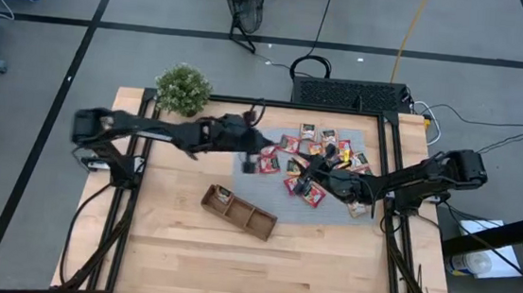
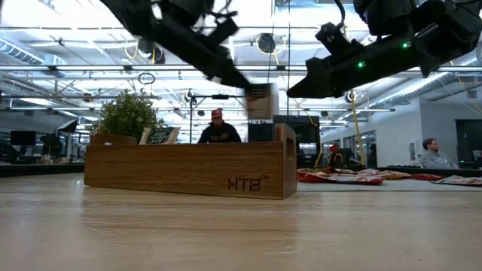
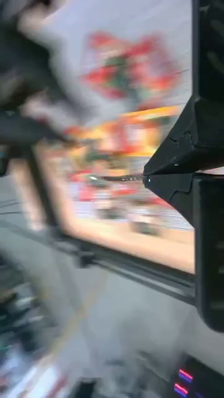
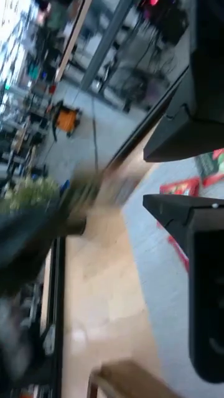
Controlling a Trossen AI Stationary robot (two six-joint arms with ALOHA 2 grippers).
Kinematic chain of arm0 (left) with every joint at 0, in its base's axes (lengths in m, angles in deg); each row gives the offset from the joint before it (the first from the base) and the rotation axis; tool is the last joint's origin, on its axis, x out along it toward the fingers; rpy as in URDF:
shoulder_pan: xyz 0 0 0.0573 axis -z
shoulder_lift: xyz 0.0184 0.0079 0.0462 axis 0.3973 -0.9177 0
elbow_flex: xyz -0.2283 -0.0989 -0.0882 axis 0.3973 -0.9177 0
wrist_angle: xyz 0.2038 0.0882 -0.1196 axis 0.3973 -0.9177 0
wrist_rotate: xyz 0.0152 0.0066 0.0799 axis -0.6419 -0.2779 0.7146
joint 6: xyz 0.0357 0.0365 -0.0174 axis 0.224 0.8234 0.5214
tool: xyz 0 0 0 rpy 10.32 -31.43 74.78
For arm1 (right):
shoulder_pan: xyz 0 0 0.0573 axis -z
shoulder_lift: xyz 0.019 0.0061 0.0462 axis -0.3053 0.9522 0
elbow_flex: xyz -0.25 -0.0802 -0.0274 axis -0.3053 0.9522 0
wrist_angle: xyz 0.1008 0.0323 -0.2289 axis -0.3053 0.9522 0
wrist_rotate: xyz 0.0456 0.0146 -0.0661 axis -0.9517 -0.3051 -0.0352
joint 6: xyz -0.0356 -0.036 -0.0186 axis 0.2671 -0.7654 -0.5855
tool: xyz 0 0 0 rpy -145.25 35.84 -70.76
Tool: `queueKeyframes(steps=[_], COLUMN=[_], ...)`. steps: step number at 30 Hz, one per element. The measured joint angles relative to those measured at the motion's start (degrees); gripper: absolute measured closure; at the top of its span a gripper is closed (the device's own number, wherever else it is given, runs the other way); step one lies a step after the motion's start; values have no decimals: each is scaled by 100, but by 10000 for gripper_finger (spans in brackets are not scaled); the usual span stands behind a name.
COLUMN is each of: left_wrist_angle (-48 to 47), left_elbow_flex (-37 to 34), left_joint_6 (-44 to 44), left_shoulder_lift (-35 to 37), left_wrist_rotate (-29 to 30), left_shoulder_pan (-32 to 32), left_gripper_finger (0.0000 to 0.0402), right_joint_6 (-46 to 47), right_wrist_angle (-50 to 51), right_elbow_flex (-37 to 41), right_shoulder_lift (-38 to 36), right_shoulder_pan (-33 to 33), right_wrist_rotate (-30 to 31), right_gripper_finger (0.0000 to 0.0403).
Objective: Pick & Place Tea
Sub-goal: Put the brown tea bag into the left section of the wooden organizer
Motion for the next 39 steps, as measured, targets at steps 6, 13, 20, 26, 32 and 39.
queueKeyframes(steps=[6,13,20,26,32,39], left_wrist_angle=[-2863,-4604,-4460,-3539,-2678,-2196], left_elbow_flex=[64,51,-177,-1002,-1671,-2025], left_joint_6=[-144,-806,-851,-765,-676,-641], left_shoulder_lift=[1376,2158,2069,2051,2056,2052], left_wrist_rotate=[-543,-882,-1669,-1793,-2158,-2377], left_shoulder_pan=[390,1027,1326,1240,1111,916], left_gripper_finger=[401,401,401,401,401,401], right_joint_6=[254,513,505,505,511,512], right_wrist_angle=[344,278,-149,-225,-268,-330], right_elbow_flex=[242,630,897,907,907,907], right_shoulder_lift=[-459,-710,-738,-733,-736,-734], right_shoulder_pan=[159,356,367,367,369,369], right_wrist_rotate=[19,14,12,9,-141,-138], right_gripper_finger=[317,317,316,316,316,316])
